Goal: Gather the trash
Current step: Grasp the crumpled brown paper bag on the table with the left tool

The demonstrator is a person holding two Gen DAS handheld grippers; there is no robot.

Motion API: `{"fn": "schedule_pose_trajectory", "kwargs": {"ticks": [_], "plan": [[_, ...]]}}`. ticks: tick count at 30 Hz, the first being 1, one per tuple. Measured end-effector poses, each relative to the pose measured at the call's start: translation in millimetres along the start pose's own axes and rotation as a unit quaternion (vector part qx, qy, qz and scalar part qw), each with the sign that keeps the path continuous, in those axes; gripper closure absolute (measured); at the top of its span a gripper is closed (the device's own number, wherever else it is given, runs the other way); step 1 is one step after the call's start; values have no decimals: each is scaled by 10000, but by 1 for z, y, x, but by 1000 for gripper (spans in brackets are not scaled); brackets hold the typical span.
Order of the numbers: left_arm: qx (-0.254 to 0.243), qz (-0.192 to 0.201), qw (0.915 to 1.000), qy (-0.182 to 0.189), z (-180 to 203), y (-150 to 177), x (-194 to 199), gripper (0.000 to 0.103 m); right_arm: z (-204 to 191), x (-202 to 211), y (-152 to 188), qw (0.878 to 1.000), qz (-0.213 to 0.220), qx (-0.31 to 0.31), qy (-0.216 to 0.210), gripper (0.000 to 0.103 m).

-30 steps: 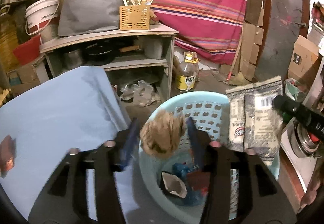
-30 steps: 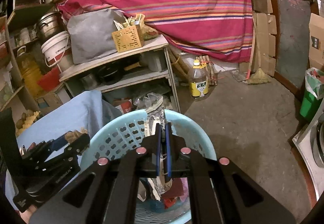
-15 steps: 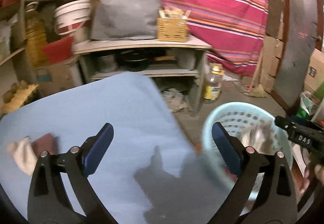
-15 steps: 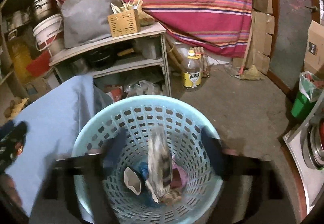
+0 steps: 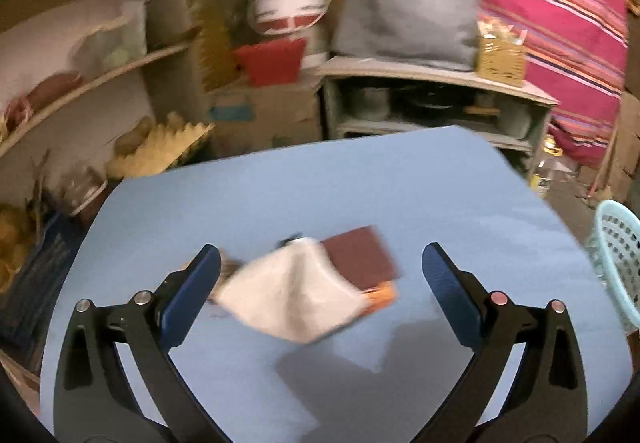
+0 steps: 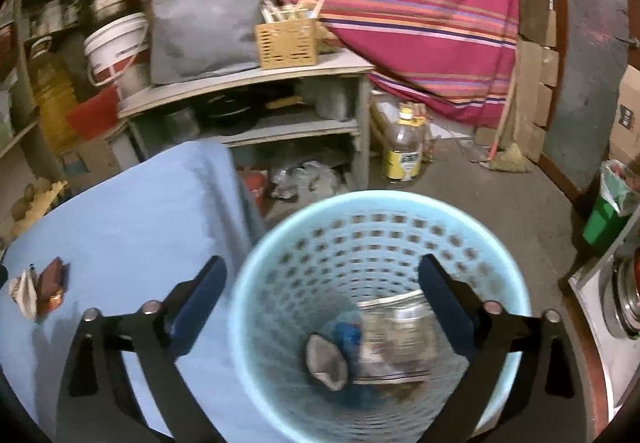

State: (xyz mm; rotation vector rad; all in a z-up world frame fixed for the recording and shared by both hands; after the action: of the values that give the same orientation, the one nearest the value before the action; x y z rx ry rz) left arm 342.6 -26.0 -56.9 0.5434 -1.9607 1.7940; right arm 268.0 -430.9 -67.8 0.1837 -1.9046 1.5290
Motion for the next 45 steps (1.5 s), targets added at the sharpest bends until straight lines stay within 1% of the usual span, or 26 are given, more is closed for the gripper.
{"fn": "schedule_pose_trajectory", "kwargs": {"ticks": [2, 4, 7, 9, 11, 14, 18, 20, 21, 22, 23, 24, 25, 26, 29, 33, 36, 38, 42, 45], "plan": [[25, -48, 9999, -145, -23, 4, -7, 6, -22, 1, 2, 9999, 4, 21, -122, 6], [178, -183, 9994, -251, -52, 12, -20, 6, -43, 0, 3, 9998, 4, -9, -192, 5], [467, -325, 9980, -275, -81, 20, -33, 6, -69, -1, 3, 9999, 77, 22, -97, 5], [648, -410, 9966, -286, -101, 26, -43, 6, -87, 0, 3, 9997, 219, 65, -87, 5], [701, -490, 9959, -277, -109, 29, -50, 6, -104, 0, 4, 9992, 328, 152, -171, 5], [828, -594, 9945, -242, -122, 34, -65, 7, -128, 0, 7, 9982, 293, 254, -452, 5], [840, -749, 9936, -117, -124, 43, -78, 9, -153, 2, 14, 9970, 199, 230, -717, 5], [770, -769, 9941, -30, -119, 46, -83, 11, -162, 1, 18, 9967, 148, 247, -758, 5], [718, -768, 9945, -8, -116, 47, -85, 13, -165, 1, 19, 9967, 127, 253, -761, 5], [677, -776, 9947, 6, -115, 48, -87, 19, -170, 0, 22, 9967, 103, 255, -770, 5], [639, -806, 9947, 27, -113, 50, -89, 30, -174, 0, 24, 9966, 86, 254, -784, 5], [652, -888, 9939, 100, -112, 52, -93, 36, -176, 0, 26, 9964, 72, 264, -804, 5], [722, -946, 9927, 196, -112, 54, -94, 47, -181, 0, 28, 9962, 49, 297, -821, 5], [804, -938, 9921, 208, -115, 54, -94, 49, -184, 0, 30, 9961, 42, 336, -819, 5], [953, -747, 9924, 205, -124, 50, -89, 49, -196, 2, 35, 9957, 46, 445, -814, 5], [953, -523, 9940, 74, -136, 41, -71, 49, -214, 7, 41, 9948, 50, 498, -887, 5], [720, -308, 9969, -110, -142, 33, -53, 49, -236, 13, 47, 9932, 55, 593, -998, 5], [647, -202, 9976, -165, -148, 31, -42, 49, -257, 19, 52, 9916, 79, 759, -1045, 5], [693, -82, 9974, -192, -168, 32, -26, 49, -294, 30, 64, 9875, 79, 1035, -1185, 5], [817, -110, 9964, -205, -187, 40, -18, 49, -325, 35, 74, 9838, 47, 1203, -1329, 5]]}}
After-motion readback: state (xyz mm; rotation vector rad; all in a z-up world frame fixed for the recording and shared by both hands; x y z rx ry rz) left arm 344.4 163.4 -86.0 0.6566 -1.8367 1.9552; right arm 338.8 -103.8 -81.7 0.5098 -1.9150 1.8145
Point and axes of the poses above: each gripper's, at about its wrist camera, not at the fingertips, and x roughly against the way its jaws point, z to its right, y to its underside, the point moved 9 cm from there along -x, roughly the way its jaws point, and after that the axes turned 4 degrees about z, right-handed, at the moved point
